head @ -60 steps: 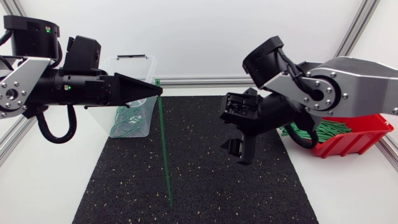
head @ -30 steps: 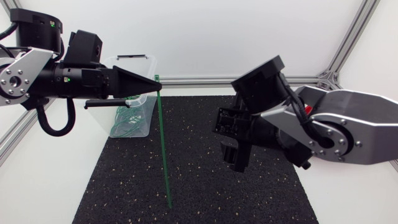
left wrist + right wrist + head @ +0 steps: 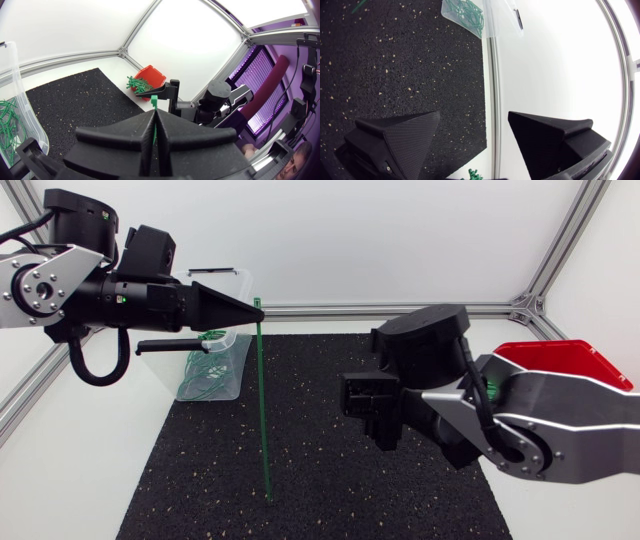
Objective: Take a green cable tie from the red box, thread the tail through the head to close it, then place it in the transparent bin on the left.
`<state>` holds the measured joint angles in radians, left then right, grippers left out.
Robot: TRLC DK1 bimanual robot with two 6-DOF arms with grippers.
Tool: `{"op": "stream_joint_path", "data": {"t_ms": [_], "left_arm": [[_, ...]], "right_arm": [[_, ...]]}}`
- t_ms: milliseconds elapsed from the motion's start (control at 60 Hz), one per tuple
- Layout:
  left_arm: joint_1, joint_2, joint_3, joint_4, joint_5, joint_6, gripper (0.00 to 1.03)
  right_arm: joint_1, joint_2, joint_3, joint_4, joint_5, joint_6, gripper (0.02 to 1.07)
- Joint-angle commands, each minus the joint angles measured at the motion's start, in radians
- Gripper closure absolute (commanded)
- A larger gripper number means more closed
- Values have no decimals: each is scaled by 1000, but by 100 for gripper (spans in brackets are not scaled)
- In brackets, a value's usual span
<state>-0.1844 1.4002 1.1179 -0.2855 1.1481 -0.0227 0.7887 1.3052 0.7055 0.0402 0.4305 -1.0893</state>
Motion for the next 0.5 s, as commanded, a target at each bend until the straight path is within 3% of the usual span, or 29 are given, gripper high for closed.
{"op": "stream_joint_path", "data": {"t_ms": [0, 150, 250, 483], "left_arm": [[-1, 36, 46, -26, 15, 35, 100], [-7, 85, 86, -83, 15, 93, 100], [-18, 118, 118, -113, 15, 124, 100], [-33, 210, 237, -231, 15, 207, 100]], "right_arm": [[17, 11, -57, 50, 25, -113, 7], [29, 29, -93, 178, 24, -221, 7], [41, 45, -153, 345, 14, -325, 7], [81, 66, -209, 494, -16, -425, 7]]}}
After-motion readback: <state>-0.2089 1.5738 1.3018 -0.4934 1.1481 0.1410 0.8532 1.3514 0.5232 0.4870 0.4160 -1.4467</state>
